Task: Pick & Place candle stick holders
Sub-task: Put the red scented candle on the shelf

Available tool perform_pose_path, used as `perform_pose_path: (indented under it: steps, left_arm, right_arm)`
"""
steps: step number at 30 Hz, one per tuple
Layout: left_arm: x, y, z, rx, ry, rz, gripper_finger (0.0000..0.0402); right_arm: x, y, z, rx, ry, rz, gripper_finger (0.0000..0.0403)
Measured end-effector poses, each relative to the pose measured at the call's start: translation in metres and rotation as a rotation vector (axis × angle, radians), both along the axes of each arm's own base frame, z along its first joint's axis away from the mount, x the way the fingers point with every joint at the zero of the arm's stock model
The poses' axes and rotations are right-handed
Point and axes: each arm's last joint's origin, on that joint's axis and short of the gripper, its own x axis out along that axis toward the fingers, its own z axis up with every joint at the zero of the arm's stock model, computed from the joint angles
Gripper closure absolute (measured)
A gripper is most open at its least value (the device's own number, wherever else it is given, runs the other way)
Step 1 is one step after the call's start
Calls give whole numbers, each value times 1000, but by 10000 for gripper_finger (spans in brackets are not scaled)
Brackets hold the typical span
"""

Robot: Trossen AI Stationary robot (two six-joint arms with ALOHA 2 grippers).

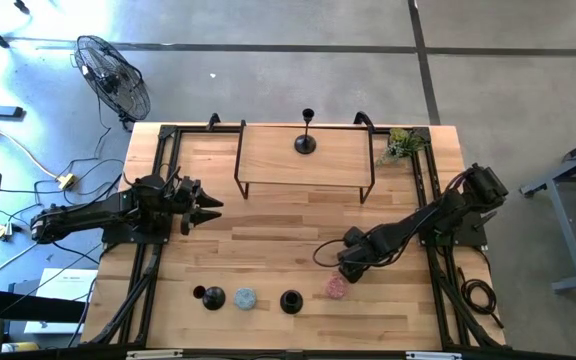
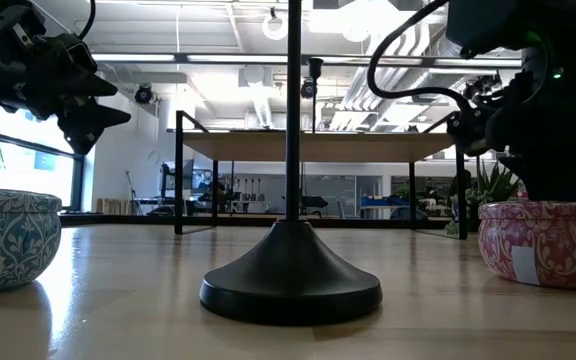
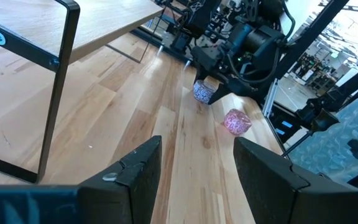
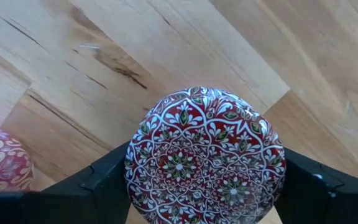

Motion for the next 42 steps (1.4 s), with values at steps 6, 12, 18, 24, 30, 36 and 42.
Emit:
perform_pose_path:
  steps: [6, 12, 18, 24, 30, 36, 42]
  left_arm:
    - [0, 0, 0, -1, 0, 0, 204]
    - [0, 0, 0, -1, 0, 0, 204]
    - [0, 0, 0, -1, 0, 3, 204]
    - [0, 0, 0, -2, 1, 3, 204]
    - [0, 0, 0, -2, 1, 3, 204]
    - [0, 0, 0, -2, 1, 3, 204]
    - [0, 0, 0, -2, 1, 3, 204]
  right_arm:
    - [1, 0, 0, 0, -9, 16, 117]
    - [1, 0, 1, -2, -9, 35, 117]
    - [11, 4, 14, -5, -49, 92, 117]
    - [24, 9, 40, -30, -77, 131, 117]
    - [32, 11, 71, -94, -82, 179, 117]
    - [44, 8, 110, -154, -137, 233, 117]
    - [57, -3, 155, -224, -220, 284, 117]
